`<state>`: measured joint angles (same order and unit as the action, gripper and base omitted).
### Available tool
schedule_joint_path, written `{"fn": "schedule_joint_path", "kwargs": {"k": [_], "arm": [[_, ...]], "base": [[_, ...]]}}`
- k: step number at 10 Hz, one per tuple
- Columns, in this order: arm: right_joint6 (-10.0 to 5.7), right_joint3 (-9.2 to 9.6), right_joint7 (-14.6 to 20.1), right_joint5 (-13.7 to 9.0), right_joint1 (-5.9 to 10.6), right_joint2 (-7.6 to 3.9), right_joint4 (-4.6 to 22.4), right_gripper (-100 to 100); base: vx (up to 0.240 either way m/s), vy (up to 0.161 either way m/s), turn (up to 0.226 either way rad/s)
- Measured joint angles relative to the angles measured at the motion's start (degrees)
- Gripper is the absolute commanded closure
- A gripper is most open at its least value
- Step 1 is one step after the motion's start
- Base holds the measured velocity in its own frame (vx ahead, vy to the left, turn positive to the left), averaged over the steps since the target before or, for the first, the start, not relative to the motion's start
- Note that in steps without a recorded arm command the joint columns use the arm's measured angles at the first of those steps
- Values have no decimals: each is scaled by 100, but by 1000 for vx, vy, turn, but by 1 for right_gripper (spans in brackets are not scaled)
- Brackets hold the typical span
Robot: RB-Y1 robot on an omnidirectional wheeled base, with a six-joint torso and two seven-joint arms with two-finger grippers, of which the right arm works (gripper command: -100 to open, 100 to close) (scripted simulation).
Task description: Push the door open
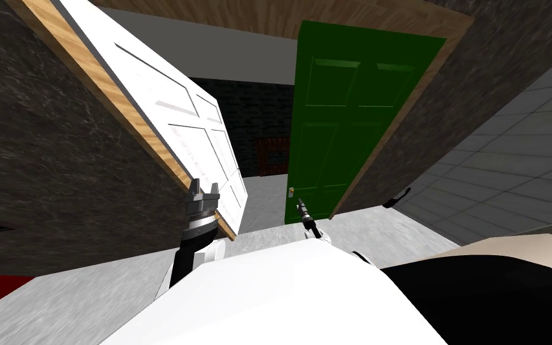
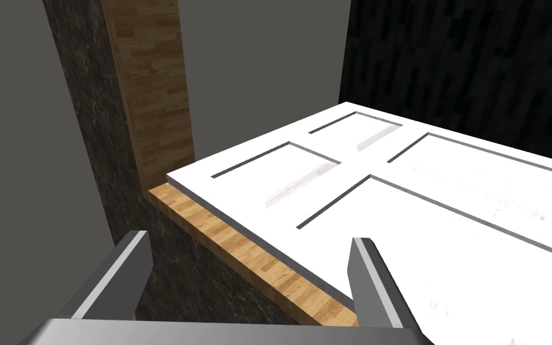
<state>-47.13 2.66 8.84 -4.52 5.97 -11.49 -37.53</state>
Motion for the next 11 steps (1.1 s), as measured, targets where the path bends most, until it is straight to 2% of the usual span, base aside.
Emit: {"fn": "schedule_joint_path", "kwargs": {"k": [6,8,9,11], "arm": [[-35,-87,-90,-31,37,75,84,-100],[-48,-113,-116,-41,52,99,116,-100],[-55,-112,-119,-40,53,103,114,100],[-46,-115,-119,-41,57,96,116,100]], "base": [[202,-9,29],[117,-22,14],[-12,6,-6],[-21,4,5]]}}
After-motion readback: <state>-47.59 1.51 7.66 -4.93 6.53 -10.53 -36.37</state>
